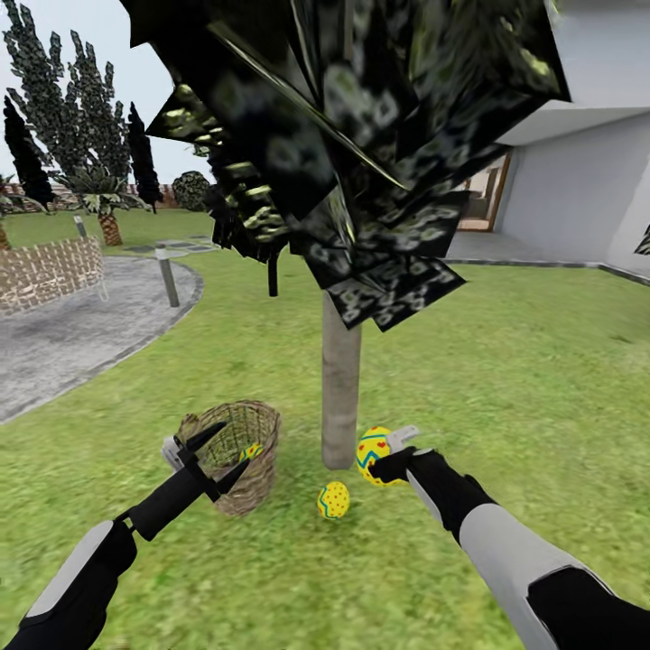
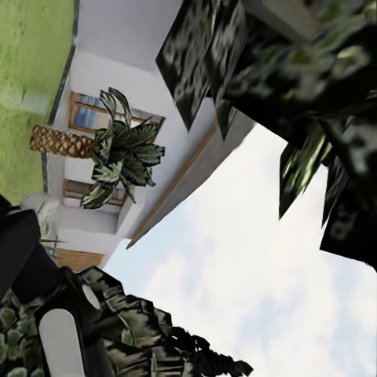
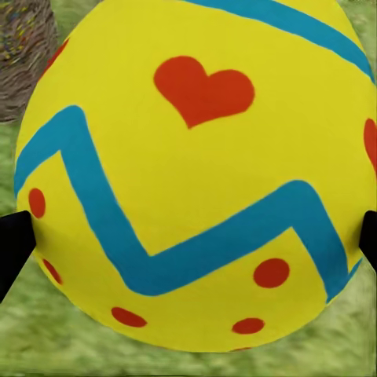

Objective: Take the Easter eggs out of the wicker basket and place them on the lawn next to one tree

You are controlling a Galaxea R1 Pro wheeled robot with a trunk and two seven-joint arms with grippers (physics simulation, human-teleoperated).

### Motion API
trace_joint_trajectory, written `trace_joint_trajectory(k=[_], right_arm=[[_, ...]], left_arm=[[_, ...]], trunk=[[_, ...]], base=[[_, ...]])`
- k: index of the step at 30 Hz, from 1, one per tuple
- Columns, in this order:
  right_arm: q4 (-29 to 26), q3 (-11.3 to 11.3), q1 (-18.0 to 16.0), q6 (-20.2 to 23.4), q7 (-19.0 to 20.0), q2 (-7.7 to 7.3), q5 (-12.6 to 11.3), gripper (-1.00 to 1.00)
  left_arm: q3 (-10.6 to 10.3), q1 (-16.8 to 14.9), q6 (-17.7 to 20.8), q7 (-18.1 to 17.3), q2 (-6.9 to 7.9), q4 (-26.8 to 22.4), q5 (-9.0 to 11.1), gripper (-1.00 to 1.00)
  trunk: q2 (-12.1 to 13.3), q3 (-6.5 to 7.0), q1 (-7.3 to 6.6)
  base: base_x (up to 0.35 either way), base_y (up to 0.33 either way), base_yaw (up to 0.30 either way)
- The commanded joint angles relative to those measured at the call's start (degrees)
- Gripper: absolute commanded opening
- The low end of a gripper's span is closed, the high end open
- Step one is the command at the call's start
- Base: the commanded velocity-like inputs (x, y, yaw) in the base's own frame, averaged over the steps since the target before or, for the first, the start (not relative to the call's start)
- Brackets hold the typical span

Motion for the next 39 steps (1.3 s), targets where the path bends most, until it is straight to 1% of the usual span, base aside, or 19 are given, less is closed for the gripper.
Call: trace_joint_trajectory(k=[1,12,17,26,28,35,39], right_arm=[[-0.05,0.35,-0.03,0.25,0.04,-0.03,0.01,-1.00],[-0.04,0.53,-0.02,0.25,0.03,-0.02,0.01,-1.00],[-0.14,0.53,-0.04,0.30,0.11,-0.02,0.09,-1.00],[-0.14,0.53,-0.03,0.31,0.04,-0.01,0.06,-1.00],[-0.14,0.53,-0.02,0.29,0.04,0.00,0.02,-1.00],[-0.11,0.53,-0.03,0.22,0.04,-0.02,0.01,-1.00],[-0.05,0.46,-0.08,0.23,0.04,-0.02,-0.01,-1.00]], left_arm=[[-0.07,-0.05,0.08,-0.47,0.03,0.03,-0.35,1.00],[-0.07,-0.05,0.08,-0.47,0.02,0.03,-0.29,1.00],[-0.05,-0.05,0.16,-0.48,0.02,0.03,-0.18,1.00],[-0.07,-0.05,0.08,-0.47,0.02,0.05,-0.26,1.00],[-0.07,-0.05,0.08,-0.47,0.02,0.04,-0.26,1.00],[-0.07,-0.05,0.08,-0.47,0.02,0.05,-0.26,1.00],[-0.03,-0.05,0.08,-0.47,0.02,0.08,-0.25,1.00]], trunk=[[-0.03,-0.05,-0.01],[-0.03,-0.05,-0.01],[-0.03,-0.05,-0.01],[-0.03,-0.05,-0.01],[-0.03,-0.05,-0.01],[-0.03,-0.05,-0.01],[-0.03,-0.05,-0.01]], base=[[0.052,-0.291,0.062],[0.182,-0.254,0.005],[0.013,-0.014,0.029],[0.005,0.000,0.272],[0.201,0.000,0.190],[0.318,0.000,0.015],[0.057,0.000,0.000]])
